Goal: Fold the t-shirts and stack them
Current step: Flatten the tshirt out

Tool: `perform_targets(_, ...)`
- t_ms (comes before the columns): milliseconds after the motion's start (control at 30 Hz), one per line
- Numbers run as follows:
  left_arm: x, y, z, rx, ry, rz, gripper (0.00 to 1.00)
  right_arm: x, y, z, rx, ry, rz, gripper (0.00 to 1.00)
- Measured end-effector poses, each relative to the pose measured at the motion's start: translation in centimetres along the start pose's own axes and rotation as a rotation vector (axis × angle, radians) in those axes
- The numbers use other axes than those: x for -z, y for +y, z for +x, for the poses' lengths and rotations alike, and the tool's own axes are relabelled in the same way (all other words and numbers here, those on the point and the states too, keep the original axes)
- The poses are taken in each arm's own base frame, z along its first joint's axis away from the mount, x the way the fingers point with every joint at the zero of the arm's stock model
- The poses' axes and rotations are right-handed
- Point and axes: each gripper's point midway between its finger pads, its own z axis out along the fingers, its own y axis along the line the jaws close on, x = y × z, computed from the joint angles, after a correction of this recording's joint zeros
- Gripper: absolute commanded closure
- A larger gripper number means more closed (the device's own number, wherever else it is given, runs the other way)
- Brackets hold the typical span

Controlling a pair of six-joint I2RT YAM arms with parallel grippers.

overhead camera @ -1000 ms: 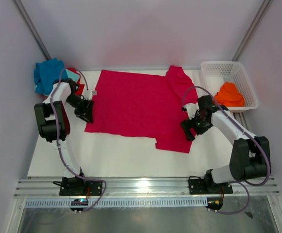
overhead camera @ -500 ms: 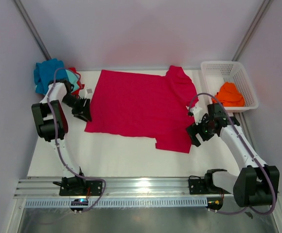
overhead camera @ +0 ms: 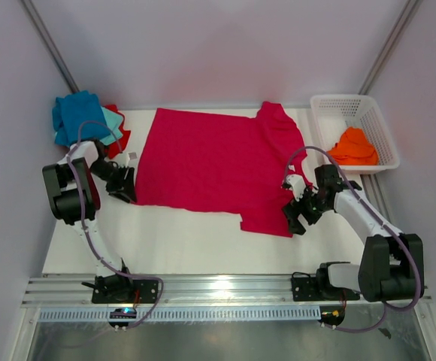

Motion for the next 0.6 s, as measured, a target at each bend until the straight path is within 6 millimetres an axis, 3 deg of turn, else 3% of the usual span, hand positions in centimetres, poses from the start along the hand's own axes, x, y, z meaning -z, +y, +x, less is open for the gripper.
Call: perform_targets(600,-0.3,0.1,-2.0,-0.05,-0.073,0.025,0.58,-2.5,-0.9,-1.4,0.001,0.03,-0.131,0.04)
